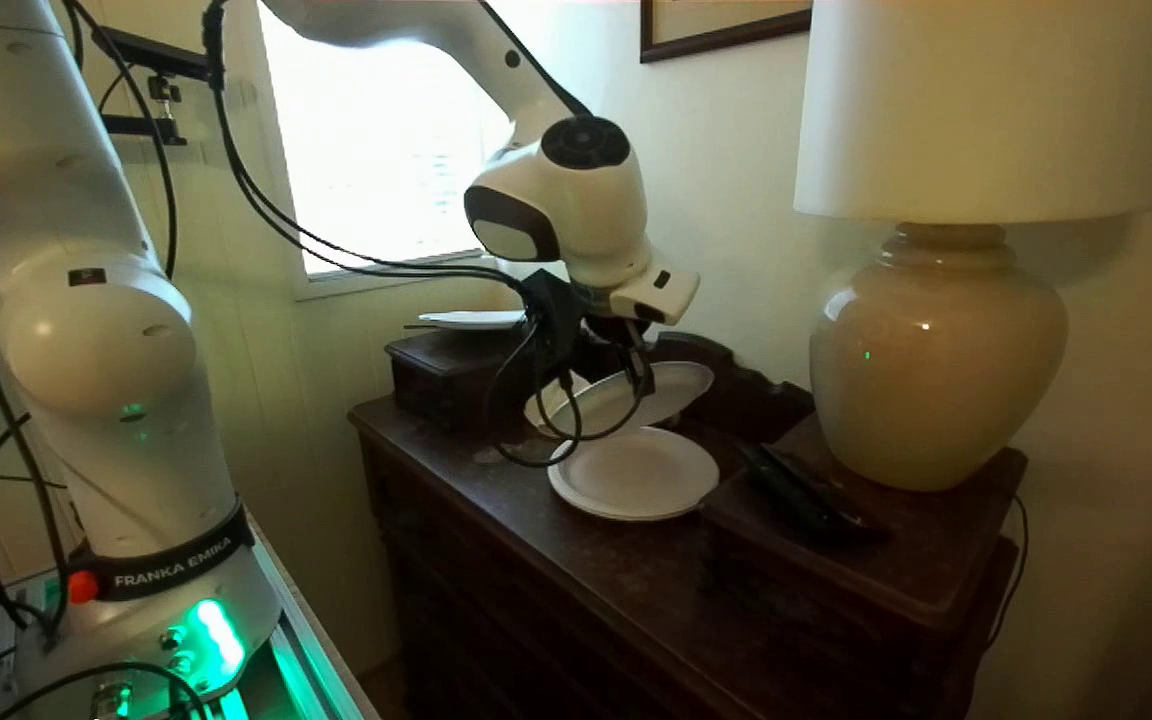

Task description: Put one plate from the right on top of the plate on the left.

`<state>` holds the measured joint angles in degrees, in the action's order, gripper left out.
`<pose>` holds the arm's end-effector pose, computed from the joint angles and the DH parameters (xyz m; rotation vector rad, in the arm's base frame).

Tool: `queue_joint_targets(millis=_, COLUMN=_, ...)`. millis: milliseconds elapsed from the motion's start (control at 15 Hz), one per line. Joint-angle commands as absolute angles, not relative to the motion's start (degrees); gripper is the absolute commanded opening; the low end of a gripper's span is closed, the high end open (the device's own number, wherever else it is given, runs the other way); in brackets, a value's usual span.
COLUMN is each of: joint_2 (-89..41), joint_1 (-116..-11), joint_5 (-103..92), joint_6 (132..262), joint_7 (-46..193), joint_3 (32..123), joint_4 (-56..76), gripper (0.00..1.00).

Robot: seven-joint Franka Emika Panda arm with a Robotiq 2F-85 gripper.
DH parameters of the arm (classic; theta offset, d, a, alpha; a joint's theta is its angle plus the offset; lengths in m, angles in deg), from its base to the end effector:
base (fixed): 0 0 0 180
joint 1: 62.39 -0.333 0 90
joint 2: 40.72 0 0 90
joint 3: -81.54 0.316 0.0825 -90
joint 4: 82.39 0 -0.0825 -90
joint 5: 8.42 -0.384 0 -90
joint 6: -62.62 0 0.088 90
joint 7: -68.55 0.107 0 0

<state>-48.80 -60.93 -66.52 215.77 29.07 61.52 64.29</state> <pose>0.4142 -0.1887 0.3280 -2.5522 0.7383 -0.6461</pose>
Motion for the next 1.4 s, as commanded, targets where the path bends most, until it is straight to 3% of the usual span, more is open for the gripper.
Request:
queue_joint_targets(millis=0, joint_2=-55.73, joint_1=-61.16, joint_5=-67.36, joint_6=213.91, joint_7=26.75, joint_3=61.50, joint_4=67.01, gripper=0.01)
queue_joint_targets(millis=867, joint_2=-66.18, joint_1=-70.57, joint_5=-91.59, joint_6=205.37, joint_7=16.83, joint_3=60.95, joint_4=66.92, gripper=0.01)
queue_joint_targets(millis=1333, joint_2=-63.50, joint_1=-63.70, joint_5=-95.35, joint_6=182.23, joint_7=17.58, joint_3=70.68, joint_4=64.69, gripper=0.01)
